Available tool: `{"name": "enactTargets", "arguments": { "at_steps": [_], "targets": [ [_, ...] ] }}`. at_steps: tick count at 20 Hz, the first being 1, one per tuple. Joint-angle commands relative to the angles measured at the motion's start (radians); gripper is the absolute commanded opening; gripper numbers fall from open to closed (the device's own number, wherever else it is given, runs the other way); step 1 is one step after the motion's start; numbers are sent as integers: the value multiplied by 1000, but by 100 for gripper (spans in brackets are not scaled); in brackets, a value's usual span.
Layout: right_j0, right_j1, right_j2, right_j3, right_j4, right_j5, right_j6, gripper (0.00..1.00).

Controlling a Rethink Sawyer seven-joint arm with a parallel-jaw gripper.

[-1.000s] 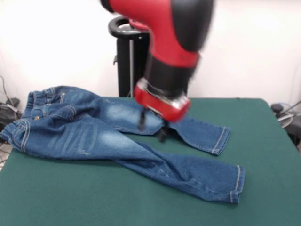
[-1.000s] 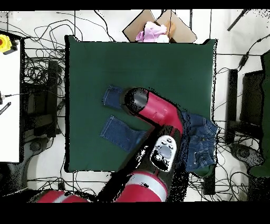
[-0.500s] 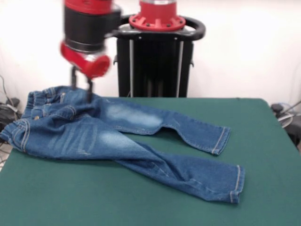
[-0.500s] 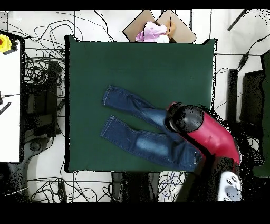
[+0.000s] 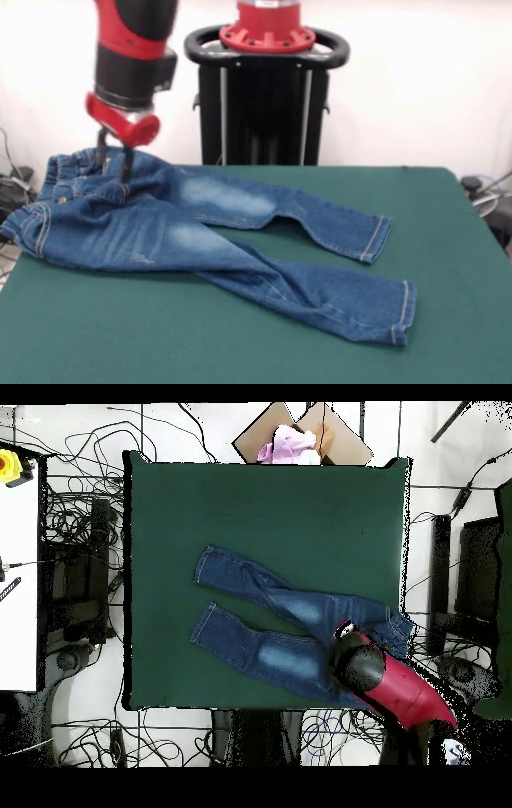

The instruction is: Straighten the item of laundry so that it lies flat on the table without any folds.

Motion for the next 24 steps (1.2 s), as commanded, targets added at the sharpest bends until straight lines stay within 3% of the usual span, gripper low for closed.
{"name": "enactTargets", "arguments": {
  "at_steps": [1, 4, 10, 17, 24],
  "targets": [
    [65, 78, 175, 196, -99, -66, 106, 100],
    [121, 52, 158, 221, -61, -44, 161, 100],
    [136, -50, 212, 260, 15, 60, 185, 100],
    [251, 42, 204, 152, 139, 26, 269, 100],
    [340, 146, 196, 57, 268, 7, 277, 100]
  ]
}}
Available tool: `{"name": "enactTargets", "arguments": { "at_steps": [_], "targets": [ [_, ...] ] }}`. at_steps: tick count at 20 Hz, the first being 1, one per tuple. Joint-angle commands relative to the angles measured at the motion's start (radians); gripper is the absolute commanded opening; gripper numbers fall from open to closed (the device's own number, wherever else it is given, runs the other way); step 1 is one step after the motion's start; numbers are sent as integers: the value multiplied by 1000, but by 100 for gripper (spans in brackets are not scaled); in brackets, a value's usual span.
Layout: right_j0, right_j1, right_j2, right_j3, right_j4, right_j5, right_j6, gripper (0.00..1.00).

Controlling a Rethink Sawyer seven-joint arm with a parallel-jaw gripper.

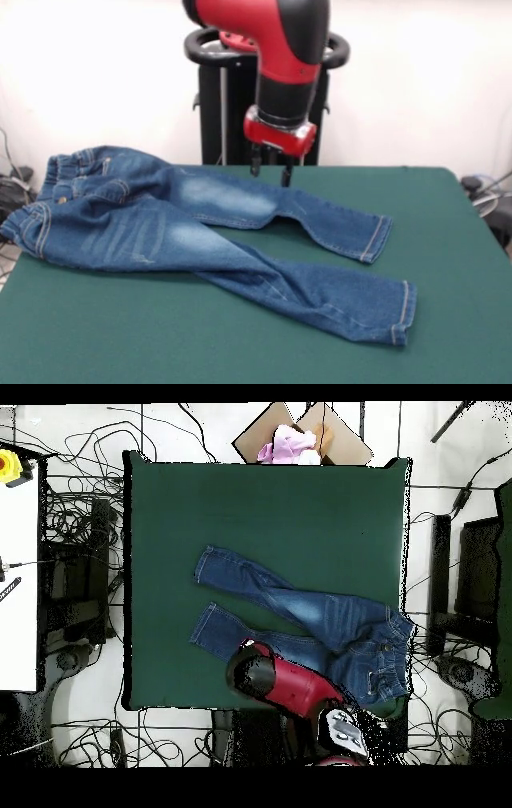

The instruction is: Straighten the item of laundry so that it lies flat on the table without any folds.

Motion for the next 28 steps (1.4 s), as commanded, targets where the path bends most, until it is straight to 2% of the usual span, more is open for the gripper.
{"name": "enactTargets", "arguments": {
  "at_steps": [1, 8, 11, 14, 17, 20, 24, 28],
  "targets": [
    [98, 127, 70, -154, 171, 20, 275, 100],
    [230, 235, 5, -252, 283, 35, 280, 100],
    [214, 304, 37, -287, 294, -10, 240, 100],
    [199, 345, 55, -321, 286, 1, 198, 100],
    [197, 370, 49, -360, 275, 62, 166, 100],
    [212, 391, 22, -408, 269, 180, 154, 100],
    [213, 400, 20, -441, 265, 272, 170, 100],
    [231, 450, 47, -493, 307, 272, 233, 100]
  ]
}}
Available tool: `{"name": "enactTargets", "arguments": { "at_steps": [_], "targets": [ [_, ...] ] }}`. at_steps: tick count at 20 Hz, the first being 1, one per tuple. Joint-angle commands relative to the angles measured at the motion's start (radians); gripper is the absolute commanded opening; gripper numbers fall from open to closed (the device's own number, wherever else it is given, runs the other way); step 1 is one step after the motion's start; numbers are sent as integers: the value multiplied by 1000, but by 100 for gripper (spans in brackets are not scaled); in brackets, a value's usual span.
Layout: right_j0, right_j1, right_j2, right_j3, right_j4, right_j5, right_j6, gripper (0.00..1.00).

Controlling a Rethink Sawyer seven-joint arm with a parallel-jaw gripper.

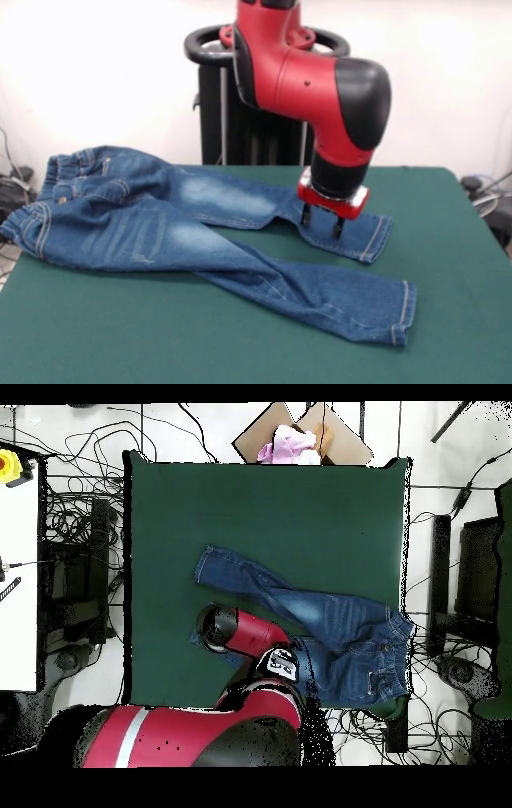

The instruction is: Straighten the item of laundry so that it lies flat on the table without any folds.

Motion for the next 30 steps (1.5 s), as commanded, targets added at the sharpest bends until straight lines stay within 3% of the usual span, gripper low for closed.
{"name": "enactTargets", "arguments": {
  "at_steps": [1, 5, 11, 16, 18, 21, 22, 26, 30],
  "targets": [
    [26, 209, 96, -211, 119, 11, 247, 100],
    [36, 254, 163, -251, 189, -54, 286, 100],
    [16, 230, 286, -196, 287, -141, 314, 100],
    [-42, 215, 416, -129, 315, -297, 322, 100],
    [10, 210, 379, -144, 345, -303, 373, 100],
    [237, 231, 111, -252, 422, -128, 501, 100],
    [274, 240, 67, -262, 436, -112, 522, 100],
    [343, 241, -7, -243, 463, -108, 531, 100],
    [332, 197, 32, -165, 475, -175, 501, 100]
  ]
}}
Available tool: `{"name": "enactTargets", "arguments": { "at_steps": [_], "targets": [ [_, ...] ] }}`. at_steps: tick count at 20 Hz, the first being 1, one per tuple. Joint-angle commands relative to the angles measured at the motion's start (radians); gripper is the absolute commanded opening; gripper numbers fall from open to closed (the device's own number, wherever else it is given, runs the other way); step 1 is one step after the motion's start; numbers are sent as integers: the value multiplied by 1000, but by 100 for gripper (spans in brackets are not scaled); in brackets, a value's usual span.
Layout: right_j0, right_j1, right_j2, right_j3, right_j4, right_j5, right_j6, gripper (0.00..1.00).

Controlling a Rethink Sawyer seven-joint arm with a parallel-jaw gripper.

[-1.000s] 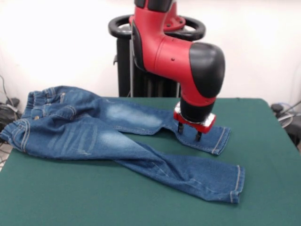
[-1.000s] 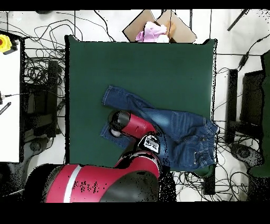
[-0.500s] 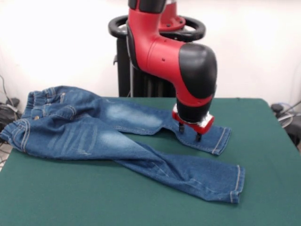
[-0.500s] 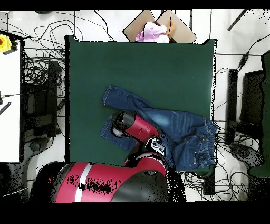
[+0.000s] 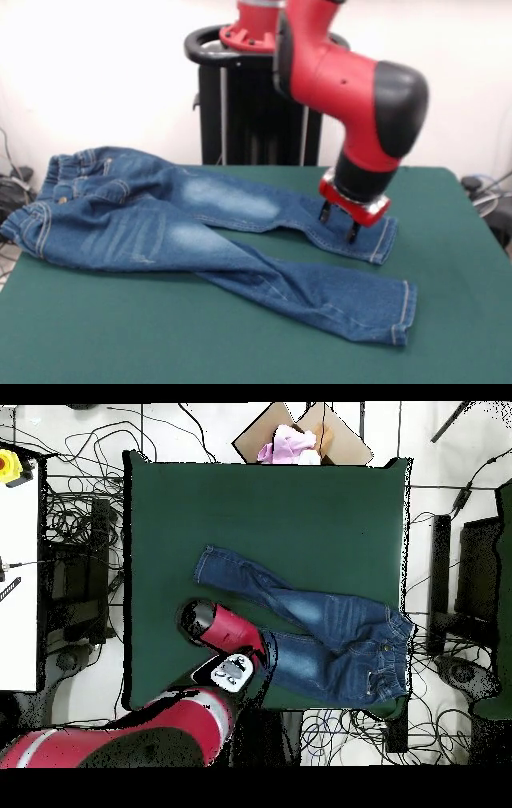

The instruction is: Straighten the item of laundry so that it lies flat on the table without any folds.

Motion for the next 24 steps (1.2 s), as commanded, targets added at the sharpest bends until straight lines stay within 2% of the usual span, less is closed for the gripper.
{"name": "enactTargets", "arguments": {
  "at_steps": [1, 2, 4, 7, 11, 13, 16, 18, 19, 21, 24],
  "targets": [
    [57, 105, 245, -91, 144, -278, 352, 100],
    [32, 93, 274, -65, 129, -310, 333, 100],
    [-68, 65, 378, -3, 66, -399, 292, 100],
    [-124, 46, 434, 13, 36, -416, 273, 100],
    [-83, 44, 411, -26, 77, -371, 311, 100],
    [-87, 39, 415, -25, 75, -365, 308, 100],
    [-135, 23, 480, 9, 55, -402, 302, 100],
    [-123, 9, 478, 11, 73, -385, 317, 100],
    [-109, 4, 467, 5, 86, -370, 325, 100],
    [-35, 7, 385, -31, 123, -304, 354, 100],
    [-31, 8, 368, -23, 112, -329, 339, 100]
  ]
}}
